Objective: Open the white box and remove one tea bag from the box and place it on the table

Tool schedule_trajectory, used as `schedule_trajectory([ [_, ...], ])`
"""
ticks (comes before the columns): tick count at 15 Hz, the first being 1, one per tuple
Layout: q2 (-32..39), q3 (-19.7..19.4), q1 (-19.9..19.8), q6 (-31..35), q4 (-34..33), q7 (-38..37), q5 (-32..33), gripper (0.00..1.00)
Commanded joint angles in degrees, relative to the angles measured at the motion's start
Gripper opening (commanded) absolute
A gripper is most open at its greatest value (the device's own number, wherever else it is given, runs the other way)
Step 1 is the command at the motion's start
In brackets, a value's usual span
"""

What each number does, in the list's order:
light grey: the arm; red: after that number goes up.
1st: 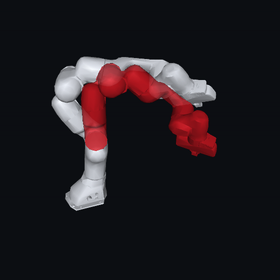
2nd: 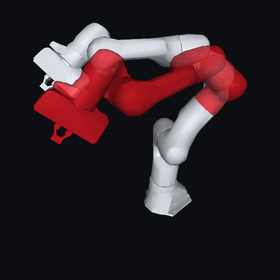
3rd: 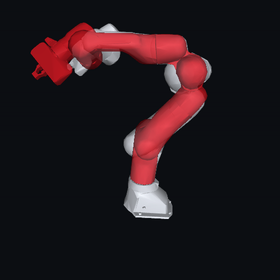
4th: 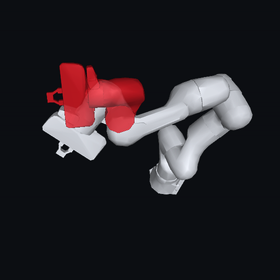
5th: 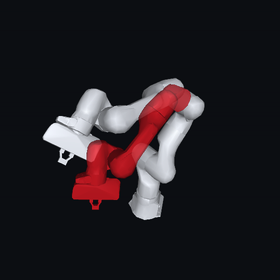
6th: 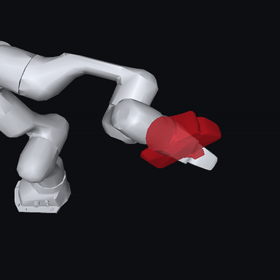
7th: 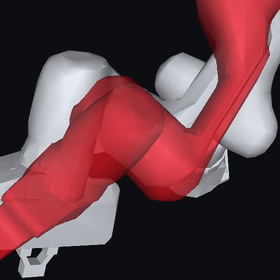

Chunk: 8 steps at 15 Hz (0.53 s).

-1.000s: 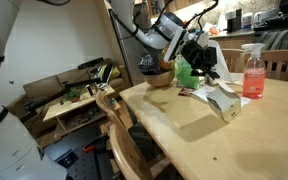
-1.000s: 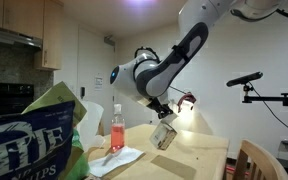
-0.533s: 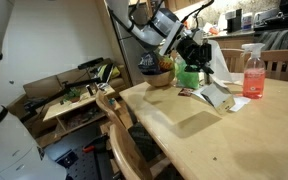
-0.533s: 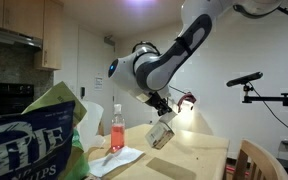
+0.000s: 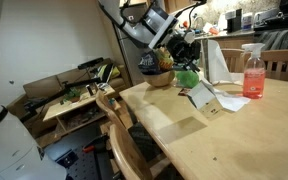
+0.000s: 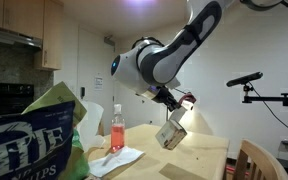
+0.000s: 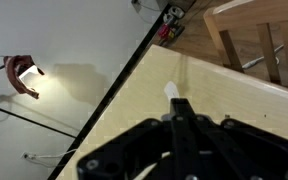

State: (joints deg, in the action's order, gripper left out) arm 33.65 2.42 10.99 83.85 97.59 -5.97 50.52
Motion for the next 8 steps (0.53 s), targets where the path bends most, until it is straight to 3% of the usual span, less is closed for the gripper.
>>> schedule_trajectory([
  [1, -3.14, 0.91, 0.36, -6.55, 3.64, 1.91, 0.15, 0.00],
  [8, 0.85, 2.63, -0.32, -12.54, 4.13, 4.56, 0.63, 0.00],
])
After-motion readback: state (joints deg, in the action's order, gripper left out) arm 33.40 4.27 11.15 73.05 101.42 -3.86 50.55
